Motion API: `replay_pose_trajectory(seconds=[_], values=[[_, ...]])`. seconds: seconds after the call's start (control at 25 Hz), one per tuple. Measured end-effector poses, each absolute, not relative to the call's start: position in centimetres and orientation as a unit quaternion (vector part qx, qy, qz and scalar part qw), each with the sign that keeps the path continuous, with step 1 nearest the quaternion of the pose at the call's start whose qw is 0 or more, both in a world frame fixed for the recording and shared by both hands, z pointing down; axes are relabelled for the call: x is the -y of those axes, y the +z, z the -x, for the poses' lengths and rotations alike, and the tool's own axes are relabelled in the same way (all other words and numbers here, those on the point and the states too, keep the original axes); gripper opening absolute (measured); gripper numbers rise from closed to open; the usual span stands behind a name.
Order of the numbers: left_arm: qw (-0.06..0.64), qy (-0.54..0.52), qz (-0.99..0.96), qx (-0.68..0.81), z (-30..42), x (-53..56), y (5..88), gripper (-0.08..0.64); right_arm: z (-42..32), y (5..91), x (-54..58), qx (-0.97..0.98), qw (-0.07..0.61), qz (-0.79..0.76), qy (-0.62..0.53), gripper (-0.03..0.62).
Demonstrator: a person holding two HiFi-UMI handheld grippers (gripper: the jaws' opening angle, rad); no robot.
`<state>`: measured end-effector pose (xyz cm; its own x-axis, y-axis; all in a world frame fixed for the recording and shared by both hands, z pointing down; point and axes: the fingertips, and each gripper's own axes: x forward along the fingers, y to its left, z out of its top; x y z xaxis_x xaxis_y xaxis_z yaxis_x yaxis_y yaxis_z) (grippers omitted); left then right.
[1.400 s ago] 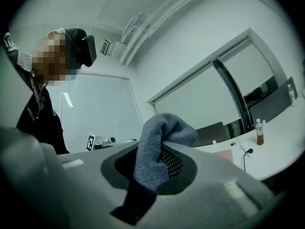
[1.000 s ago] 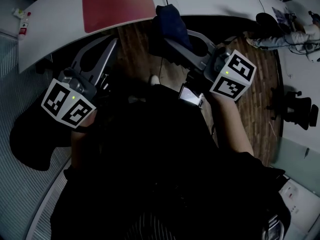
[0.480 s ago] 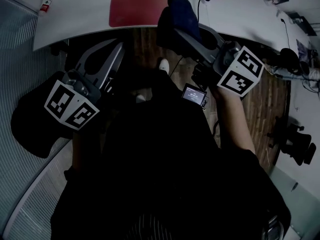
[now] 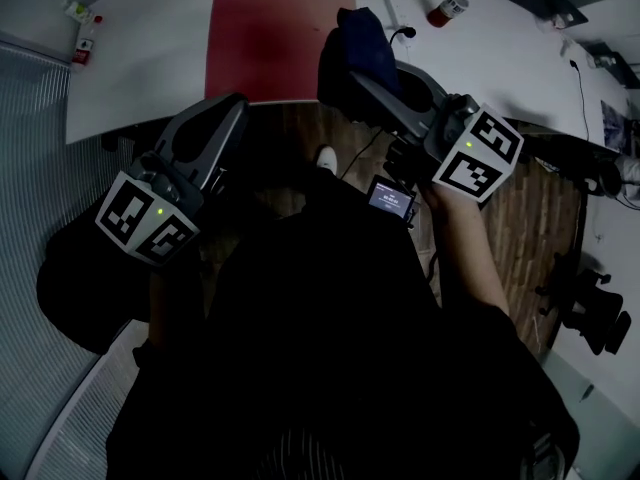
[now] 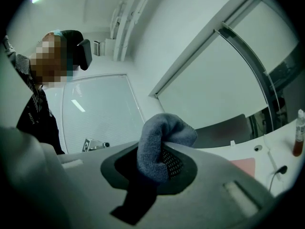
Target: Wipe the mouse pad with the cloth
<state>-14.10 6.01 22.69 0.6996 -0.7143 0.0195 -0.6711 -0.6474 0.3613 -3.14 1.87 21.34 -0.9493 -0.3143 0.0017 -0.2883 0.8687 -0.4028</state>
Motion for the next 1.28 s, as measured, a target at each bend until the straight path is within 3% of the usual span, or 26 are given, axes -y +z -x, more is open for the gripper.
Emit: replay_pose_trajectory(seconds=[0.6,1.0,1.28], values=[[0.187,-0.024,-0.91,0.368,4.9,8.1,22.6,0.008,-6.0,23.7,12.3,-0.952,0.065,0.151,-0.258,0.066],[0.217,-0.015,-0.892,0.396,6.4,11.2,25.0,0.008,-4.1,25.4,16.2,-0.954,0.044,0.127,-0.269,0.066],[0.2,-0.024,-0.92,0.337,6.6,13.4,24.1,0.008,-3.6,23.1,16.8,-0.956,0.045,0.171,-0.233,0.066]])
